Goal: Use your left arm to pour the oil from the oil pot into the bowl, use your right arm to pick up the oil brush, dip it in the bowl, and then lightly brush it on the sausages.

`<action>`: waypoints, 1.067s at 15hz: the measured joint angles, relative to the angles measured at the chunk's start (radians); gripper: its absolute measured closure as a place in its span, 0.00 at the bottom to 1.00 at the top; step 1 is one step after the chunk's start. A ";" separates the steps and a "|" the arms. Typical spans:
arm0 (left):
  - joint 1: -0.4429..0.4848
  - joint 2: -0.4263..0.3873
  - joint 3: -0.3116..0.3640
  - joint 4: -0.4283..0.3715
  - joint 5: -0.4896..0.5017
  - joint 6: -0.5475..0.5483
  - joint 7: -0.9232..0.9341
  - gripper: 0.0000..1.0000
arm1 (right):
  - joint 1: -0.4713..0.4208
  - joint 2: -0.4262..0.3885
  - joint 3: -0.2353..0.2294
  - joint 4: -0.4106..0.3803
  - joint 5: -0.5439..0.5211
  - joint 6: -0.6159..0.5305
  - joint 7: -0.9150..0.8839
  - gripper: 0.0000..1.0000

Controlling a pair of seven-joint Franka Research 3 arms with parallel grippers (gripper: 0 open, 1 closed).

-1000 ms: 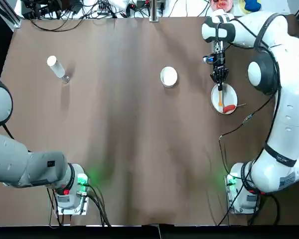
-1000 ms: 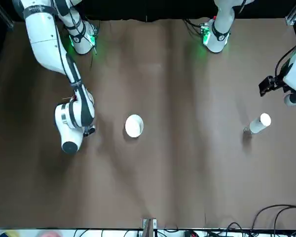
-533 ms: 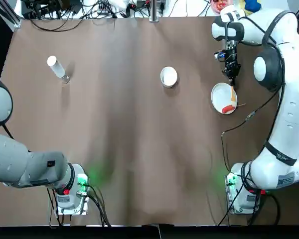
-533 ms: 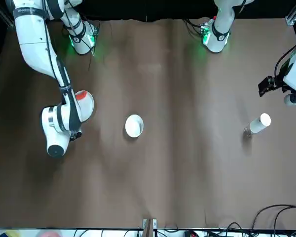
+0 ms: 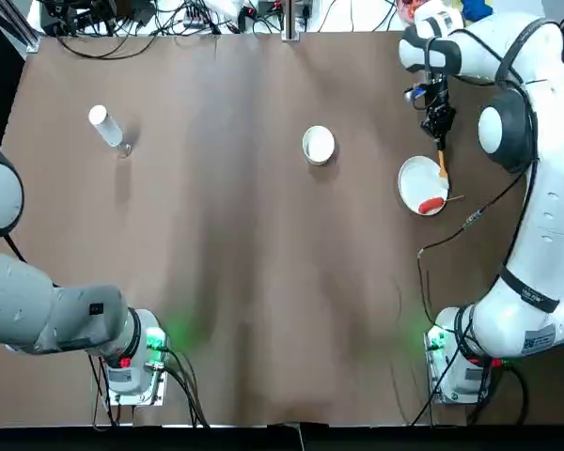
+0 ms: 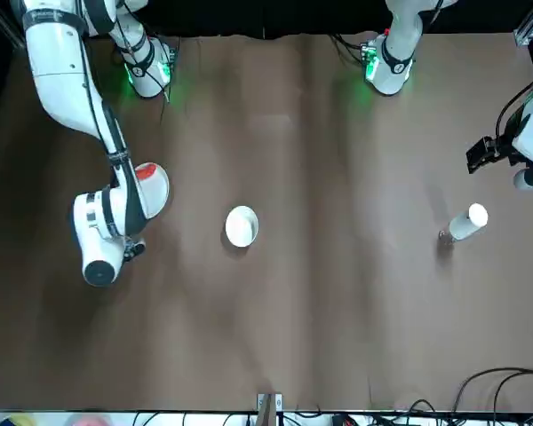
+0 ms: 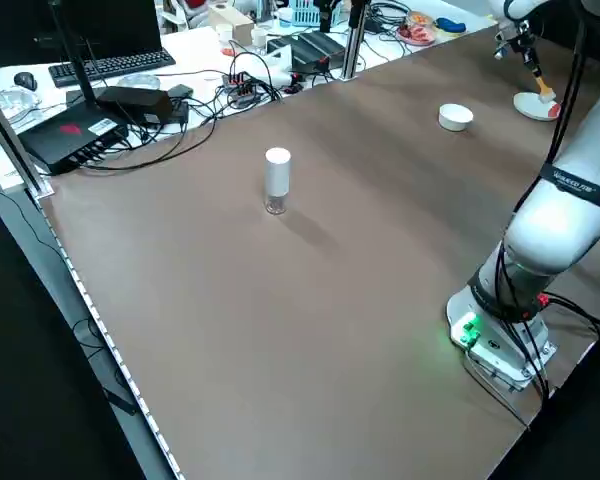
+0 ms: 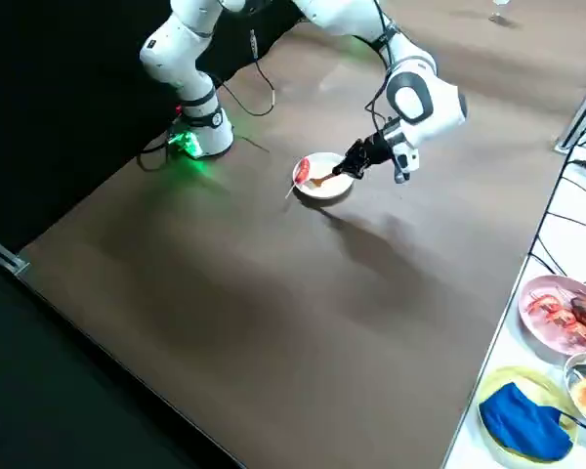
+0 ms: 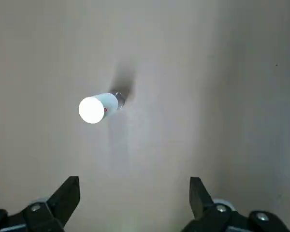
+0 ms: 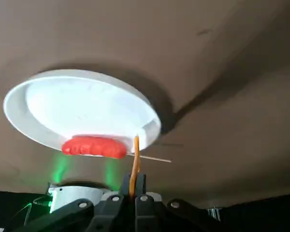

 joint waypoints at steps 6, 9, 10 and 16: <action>0.004 0.000 0.002 0.000 -0.003 0.000 0.001 0.00 | 0.068 0.044 0.016 -0.021 0.015 -0.005 0.000 0.95; 0.004 0.000 0.002 0.000 -0.005 0.000 0.001 0.00 | 0.101 0.044 0.020 -0.026 0.065 -0.033 0.001 0.95; 0.004 0.000 0.002 0.000 -0.005 0.000 0.001 0.00 | 0.109 0.044 0.021 -0.026 0.078 -0.041 0.002 0.95; 0.004 0.000 0.002 0.000 -0.006 0.000 0.002 0.00 | 0.147 0.044 0.022 -0.026 0.141 -0.085 0.012 0.95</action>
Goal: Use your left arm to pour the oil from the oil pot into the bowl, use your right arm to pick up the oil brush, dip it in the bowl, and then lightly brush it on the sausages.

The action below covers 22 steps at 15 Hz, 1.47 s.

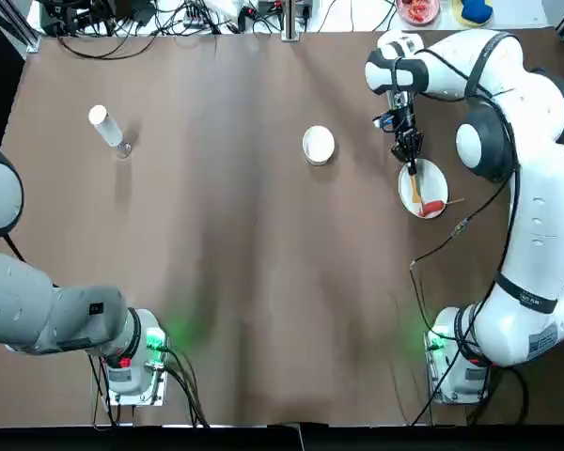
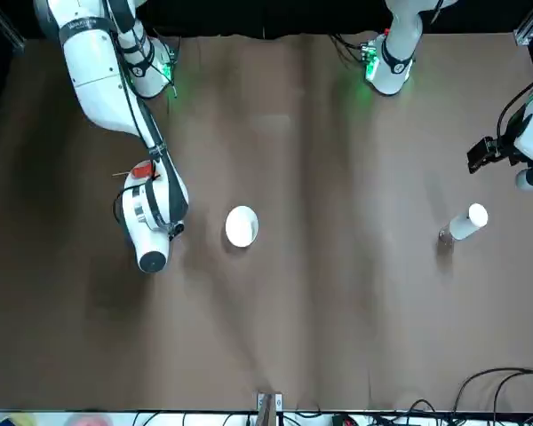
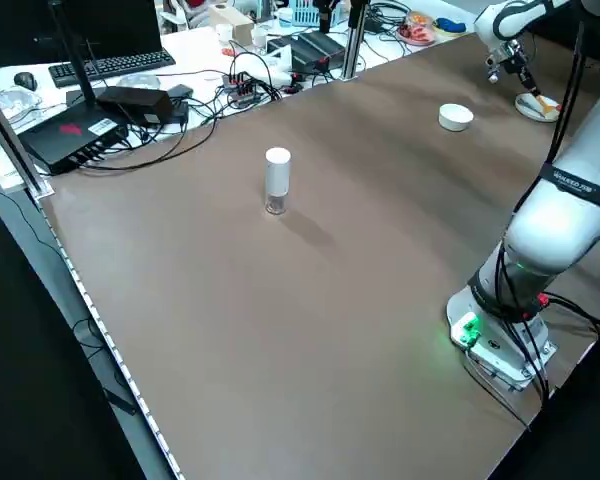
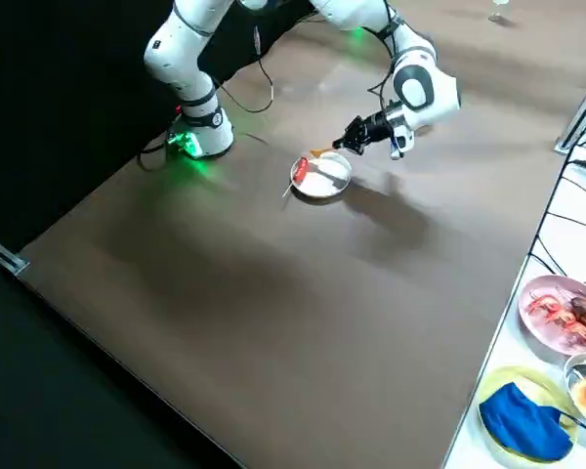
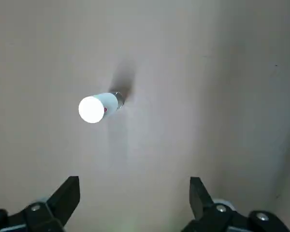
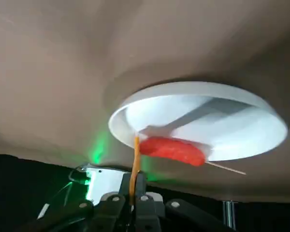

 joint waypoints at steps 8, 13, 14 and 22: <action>0.000 0.000 0.000 0.000 0.000 0.000 0.000 0.00 | -0.023 -0.001 -0.017 0.003 -0.034 -0.016 -0.002 0.95; 0.000 0.000 0.000 0.000 0.000 0.000 0.000 0.00 | -0.071 -0.001 -0.019 0.012 -0.120 -0.012 -0.016 0.95; 0.000 0.000 0.000 0.000 0.000 0.000 0.000 0.00 | -0.086 -0.001 -0.019 0.030 -0.152 -0.011 -0.018 0.95; 0.000 0.000 0.000 0.001 0.000 0.000 0.000 0.00 | -0.085 -0.001 -0.012 0.065 -0.201 -0.002 -0.025 0.95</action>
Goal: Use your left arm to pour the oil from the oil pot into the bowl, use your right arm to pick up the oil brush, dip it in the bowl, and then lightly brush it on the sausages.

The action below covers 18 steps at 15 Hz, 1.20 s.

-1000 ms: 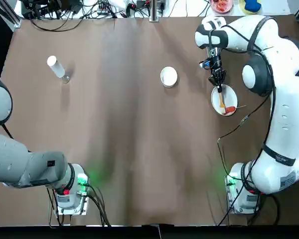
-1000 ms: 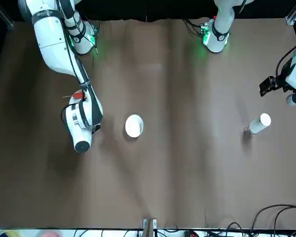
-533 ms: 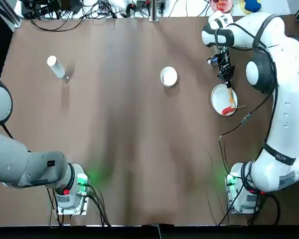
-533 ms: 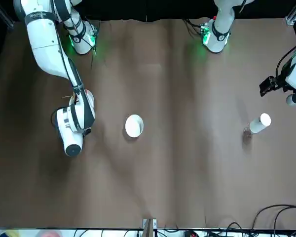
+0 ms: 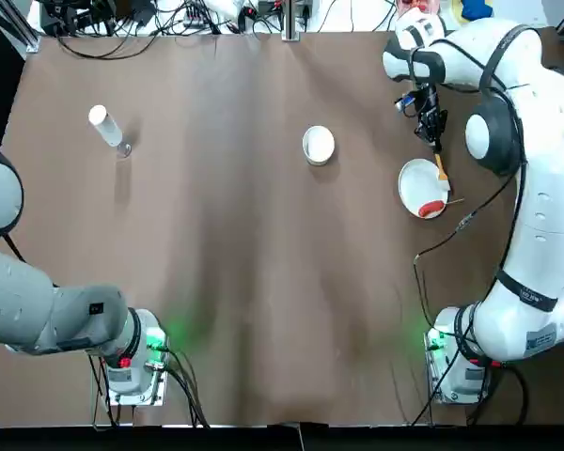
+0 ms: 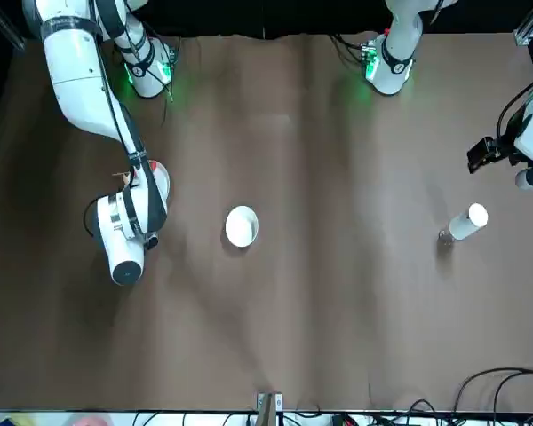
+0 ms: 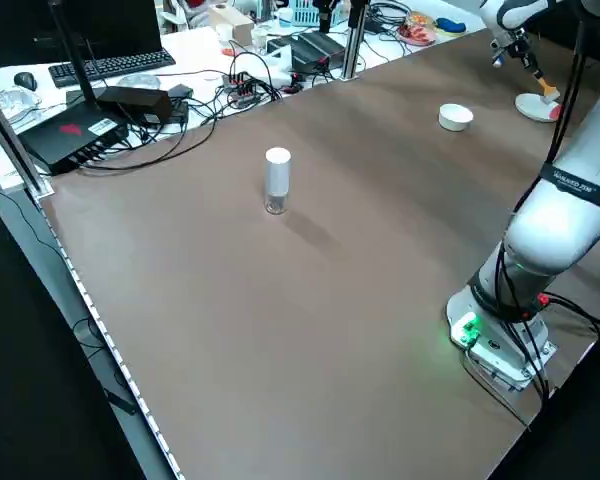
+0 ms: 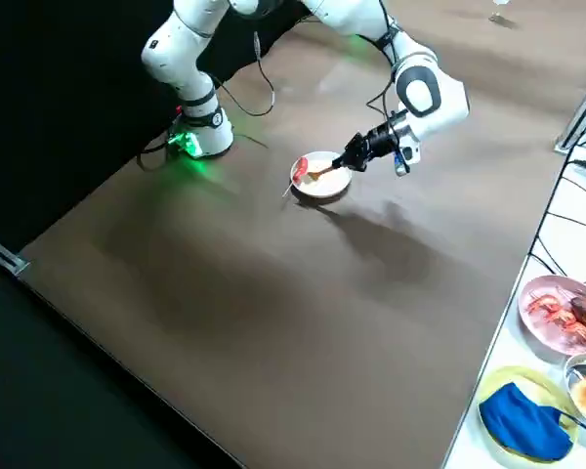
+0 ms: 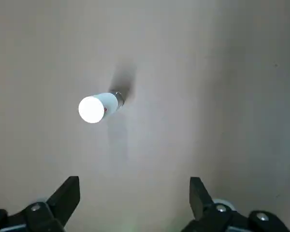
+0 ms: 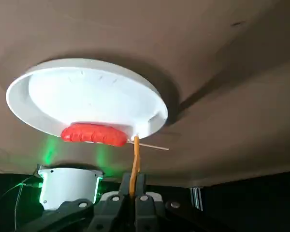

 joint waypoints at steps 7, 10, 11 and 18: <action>0.000 0.000 0.000 0.010 0.000 0.000 0.000 0.00 | 0.035 0.012 0.011 -0.022 0.031 0.010 0.003 0.95; 0.000 0.000 0.000 0.010 0.000 0.000 0.000 0.00 | 0.049 0.014 0.011 -0.036 0.056 0.010 0.016 0.95; 0.000 0.000 0.000 0.010 0.000 0.000 0.000 0.00 | 0.054 0.015 0.011 -0.040 0.068 0.010 0.021 0.95; 0.001 0.000 0.001 0.010 0.000 0.000 0.000 0.00 | 0.090 0.016 0.011 -0.052 0.162 0.008 0.056 0.95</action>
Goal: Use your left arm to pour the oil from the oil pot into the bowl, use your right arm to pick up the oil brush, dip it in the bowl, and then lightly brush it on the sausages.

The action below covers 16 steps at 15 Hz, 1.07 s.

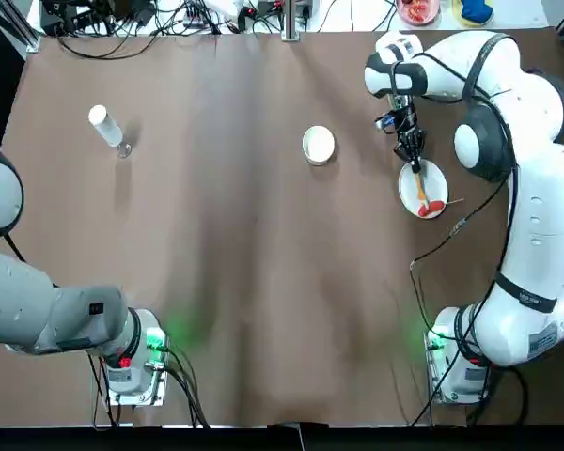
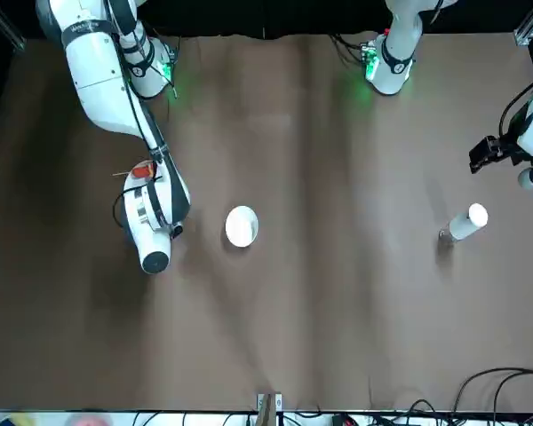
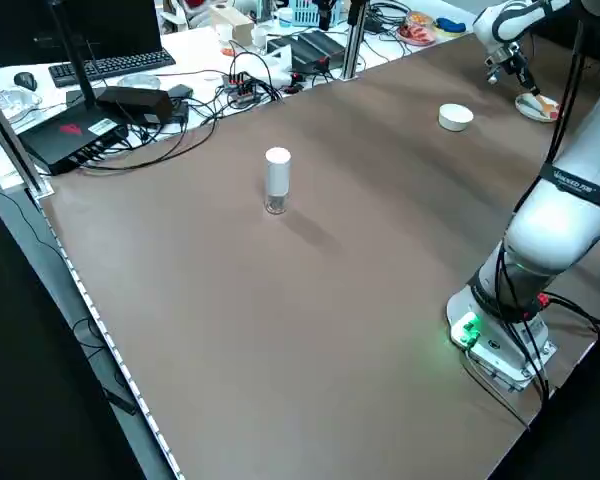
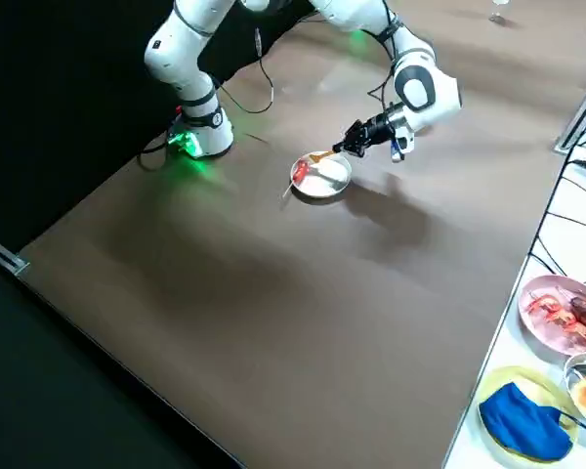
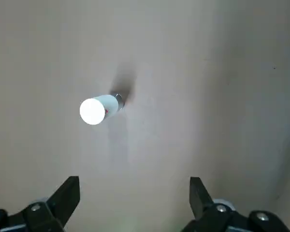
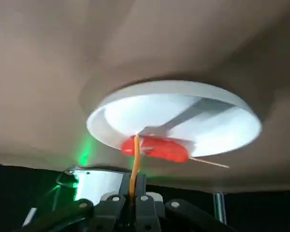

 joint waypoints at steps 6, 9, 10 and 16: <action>0.000 0.000 0.000 0.000 0.000 0.000 0.000 0.00 | 0.008 -0.007 0.000 0.070 0.112 0.000 0.002 0.95; 0.001 0.000 0.000 0.001 0.000 0.000 0.000 0.00 | 0.007 -0.024 -0.002 0.100 0.178 0.000 0.002 0.95; 0.001 0.000 0.000 0.001 0.000 0.000 0.000 0.00 | 0.006 -0.028 -0.002 0.109 0.200 0.000 0.002 0.95; 0.000 0.000 -0.001 0.004 0.000 0.000 0.000 0.00 | -0.010 -0.035 -0.004 0.167 0.364 0.000 0.001 0.95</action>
